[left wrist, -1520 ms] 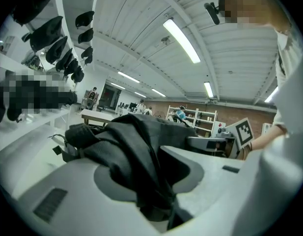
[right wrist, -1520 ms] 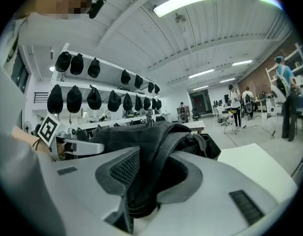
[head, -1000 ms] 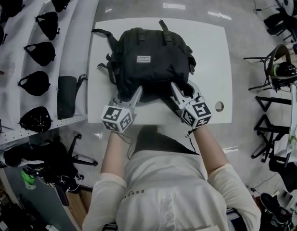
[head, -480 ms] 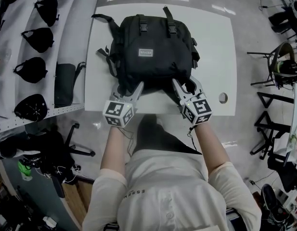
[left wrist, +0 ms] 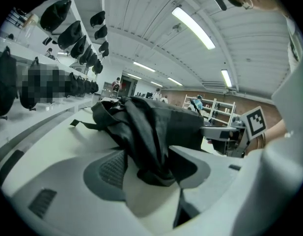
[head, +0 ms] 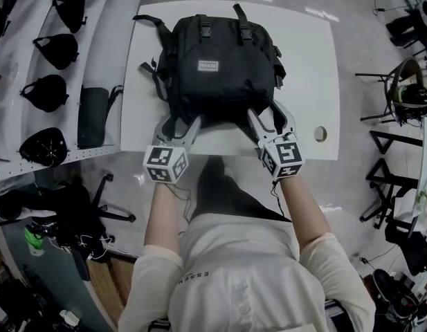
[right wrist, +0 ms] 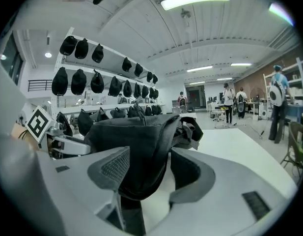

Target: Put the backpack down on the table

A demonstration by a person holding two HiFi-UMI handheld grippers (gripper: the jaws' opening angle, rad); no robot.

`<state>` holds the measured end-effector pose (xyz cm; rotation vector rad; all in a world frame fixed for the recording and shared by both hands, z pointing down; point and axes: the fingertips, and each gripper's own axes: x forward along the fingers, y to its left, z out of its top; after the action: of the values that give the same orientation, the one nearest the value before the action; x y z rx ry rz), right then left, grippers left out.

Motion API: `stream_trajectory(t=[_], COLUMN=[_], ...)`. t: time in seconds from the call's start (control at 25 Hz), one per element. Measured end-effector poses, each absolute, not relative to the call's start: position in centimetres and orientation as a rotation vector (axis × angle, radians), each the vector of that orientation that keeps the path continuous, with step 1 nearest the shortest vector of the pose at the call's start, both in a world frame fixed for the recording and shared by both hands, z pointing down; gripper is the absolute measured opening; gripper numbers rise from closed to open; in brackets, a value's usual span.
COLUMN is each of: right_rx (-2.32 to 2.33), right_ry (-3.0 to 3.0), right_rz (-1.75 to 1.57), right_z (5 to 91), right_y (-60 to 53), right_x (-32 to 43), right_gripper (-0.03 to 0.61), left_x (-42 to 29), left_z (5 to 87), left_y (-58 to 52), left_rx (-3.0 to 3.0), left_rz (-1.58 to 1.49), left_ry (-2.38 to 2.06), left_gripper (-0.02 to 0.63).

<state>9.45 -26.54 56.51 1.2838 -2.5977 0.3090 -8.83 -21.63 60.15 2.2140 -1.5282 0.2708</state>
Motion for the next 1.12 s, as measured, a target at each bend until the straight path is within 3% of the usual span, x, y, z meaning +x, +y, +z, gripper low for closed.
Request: stream_trajectory(t=[0.24,0.48,0.6,0.76,0.92,1.12], right_rx=[1.331,1.309,1.279,1.243,1.236,1.218], right_ry=[-2.603,-2.689,-2.736,-2.787,-2.81,-2.834], right_rz=[0.311,0.267,0.269,0.248,0.221,0.149], right_z=[54.9,51.7,50.0,47.8,46.1,43.8], right_y=[-25.2,-23.8,-22.9,-21.6,-20.9,-20.3], right_x=[10.7,10.5,10.4,10.3,10.5,10.4], right_gripper=[0.253,0.246,0.145,0.066,0.018,0.014], left_x=[-9.2,-9.0,-7.6,-6.3,-5.6,-4.7], left_z=[58.7,54.2,52.0,49.5,47.2,44.7], left_y=[-19.4,-18.5,-17.8,-16.7,-16.6,-16.6], left_rx=[2.276,2.346,2.426,2.504,2.555,2.625], left_rz=[0.397,0.334,0.373,0.368,0.354,0.351], left_ry=[-1.588,-1.649,-1.633,-1.626,-1.641,-1.631], left_gripper=[0.238,0.232,0.17,0.064,0.011,0.002])
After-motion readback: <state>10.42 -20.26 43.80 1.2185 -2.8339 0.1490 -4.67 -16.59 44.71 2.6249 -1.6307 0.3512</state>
